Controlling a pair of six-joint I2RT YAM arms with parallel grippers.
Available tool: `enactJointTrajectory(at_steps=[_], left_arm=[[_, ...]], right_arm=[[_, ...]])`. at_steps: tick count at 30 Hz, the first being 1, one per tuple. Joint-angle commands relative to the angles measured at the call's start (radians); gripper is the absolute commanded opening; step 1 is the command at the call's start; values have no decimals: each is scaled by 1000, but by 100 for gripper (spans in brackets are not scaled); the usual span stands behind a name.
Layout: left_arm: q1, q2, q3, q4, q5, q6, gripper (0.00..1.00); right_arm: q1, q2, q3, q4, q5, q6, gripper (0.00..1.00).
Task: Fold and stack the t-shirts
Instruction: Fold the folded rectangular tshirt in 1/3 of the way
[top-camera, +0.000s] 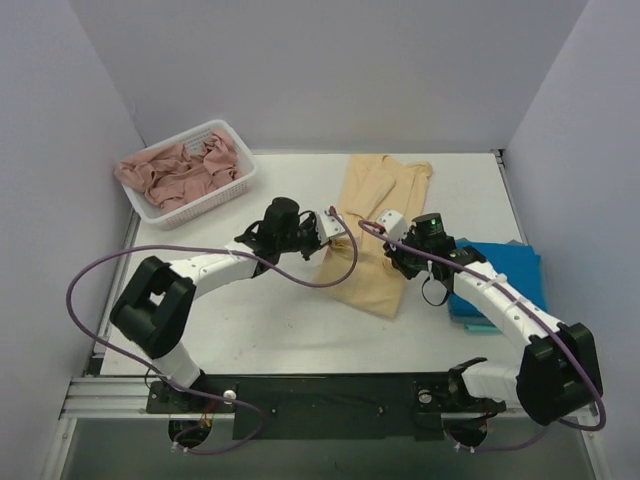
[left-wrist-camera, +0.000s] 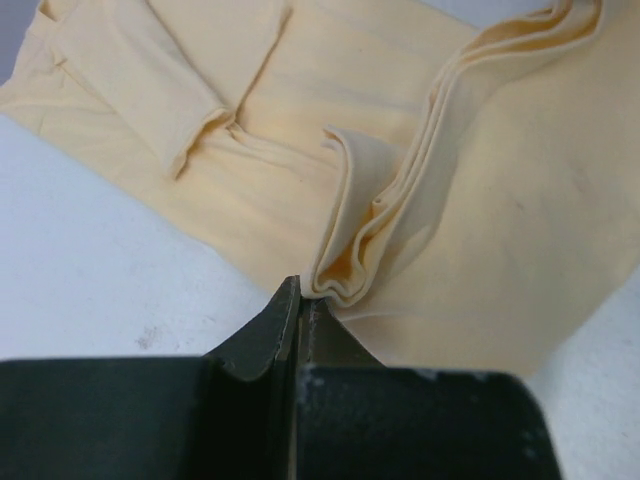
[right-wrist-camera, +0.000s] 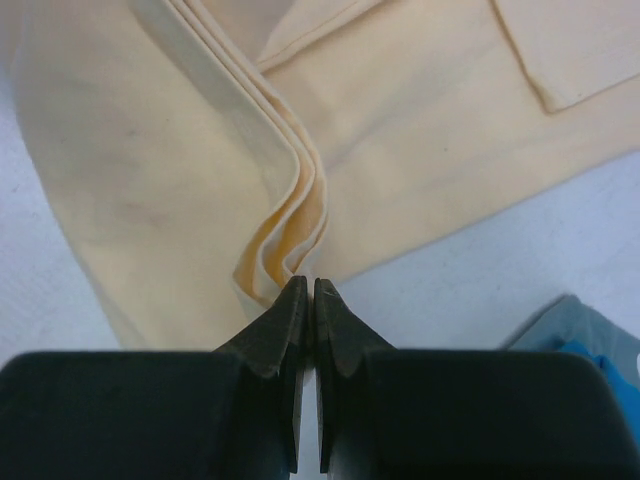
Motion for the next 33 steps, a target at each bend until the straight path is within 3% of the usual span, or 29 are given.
enactJointTrajectory(at_steps=[1,12,19,30,31,33], left_arm=[[20,126,183,37,-19,-10,0],[68,424,538,-103,28,73,0],[82,522,644,-172,24,78,0],[86,645,817,-316,11,78,0],[88,645,820,-321,14,81,2],[92,645,819,-331,7,81,28]], right_arm=[[-84,126,111,100,-107,-48,0],[-225,355,269,132,-229,-133,0],[-270,472,331,198,-295,-133,0],[-291,604,441,126,-269,-145,0],[-291,609,455,124,-244,-142,0],[-293,621,478,126,-195,-133,2]])
